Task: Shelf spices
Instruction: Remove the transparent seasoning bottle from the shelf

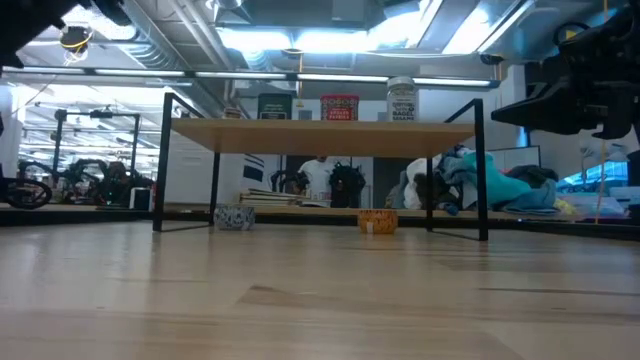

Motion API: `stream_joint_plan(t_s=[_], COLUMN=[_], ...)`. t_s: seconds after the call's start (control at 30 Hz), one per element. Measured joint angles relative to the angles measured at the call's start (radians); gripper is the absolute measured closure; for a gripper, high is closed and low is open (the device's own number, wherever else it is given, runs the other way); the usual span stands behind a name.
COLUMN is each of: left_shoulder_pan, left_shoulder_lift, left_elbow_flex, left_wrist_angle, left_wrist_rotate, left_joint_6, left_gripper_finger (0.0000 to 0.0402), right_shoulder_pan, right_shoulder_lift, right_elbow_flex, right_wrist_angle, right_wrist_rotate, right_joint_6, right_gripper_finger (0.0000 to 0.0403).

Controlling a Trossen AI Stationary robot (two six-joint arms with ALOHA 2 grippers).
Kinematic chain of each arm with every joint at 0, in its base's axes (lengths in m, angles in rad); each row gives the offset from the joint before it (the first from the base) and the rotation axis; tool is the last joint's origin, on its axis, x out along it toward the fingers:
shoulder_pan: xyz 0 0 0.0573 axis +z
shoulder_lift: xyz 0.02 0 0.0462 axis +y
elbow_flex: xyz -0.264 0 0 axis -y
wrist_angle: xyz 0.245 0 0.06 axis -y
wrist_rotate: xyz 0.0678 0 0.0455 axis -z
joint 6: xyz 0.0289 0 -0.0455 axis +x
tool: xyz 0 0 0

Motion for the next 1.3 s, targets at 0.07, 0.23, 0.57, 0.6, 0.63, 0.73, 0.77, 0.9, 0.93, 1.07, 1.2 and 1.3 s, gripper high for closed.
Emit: stream_joint_plan(t_s=[0.07,0.23,0.57,0.6,0.63,0.73,0.77,0.9,0.93,1.07,1.2,1.3], left_shoulder_pan=[0.000,0.000,-0.030,-0.037,-0.044,-0.060,-0.059,-0.058,-0.058,-0.059,-0.057,-0.041], left_shoulder_lift=[0.017,0.139,0.649,0.692,0.726,0.778,0.782,0.773,0.764,0.746,0.789,0.835], left_elbow_flex=[0.012,0.106,0.469,0.495,0.520,0.601,0.624,0.722,0.757,0.978,1.224,1.354], left_wrist_angle=[-0.001,-0.009,-0.115,-0.122,-0.127,-0.177,-0.213,-0.401,-0.462,-0.892,-1.315,-1.489], left_wrist_rotate=[0.037,0.042,0.042,0.042,0.043,0.043,0.043,0.042,0.042,-0.032,-0.260,-0.354], left_joint_6=[-0.003,-0.083,-0.143,-0.156,-0.159,-0.157,-0.156,-0.156,-0.152,-0.078,-0.028,-0.007], left_gripper_finger=[0.0218,0.0218,0.0218,0.0218,0.0218,0.0218,0.0218,0.0218,0.0218,0.0218,0.0218,0.0218], right_shoulder_pan=[0.000,0.000,0.000,0.000,0.000,0.000,0.000,0.000,0.000,0.000,0.000,0.000], right_shoulder_lift=[0.000,0.000,0.000,0.000,0.000,0.000,0.000,0.000,0.000,0.000,0.000,0.000], right_elbow_flex=[0.000,0.000,0.000,0.000,0.000,0.000,0.000,0.000,0.000,0.000,0.000,0.000], right_wrist_angle=[0.000,0.000,0.000,0.000,0.000,0.000,0.000,0.000,0.000,0.000,0.000,0.000], right_wrist_rotate=[0.000,0.000,0.000,0.000,0.000,0.000,0.000,0.000,0.000,0.000,0.000,0.000], right_joint_6=[0.000,0.000,0.000,0.000,0.000,0.000,0.000,0.000,0.000,0.000,0.000,0.000], right_gripper_finger=[0.0368,0.0368,0.0368,0.0368,0.0368,0.0368,0.0368,0.0368,0.0368,0.0368,0.0368,0.0368])
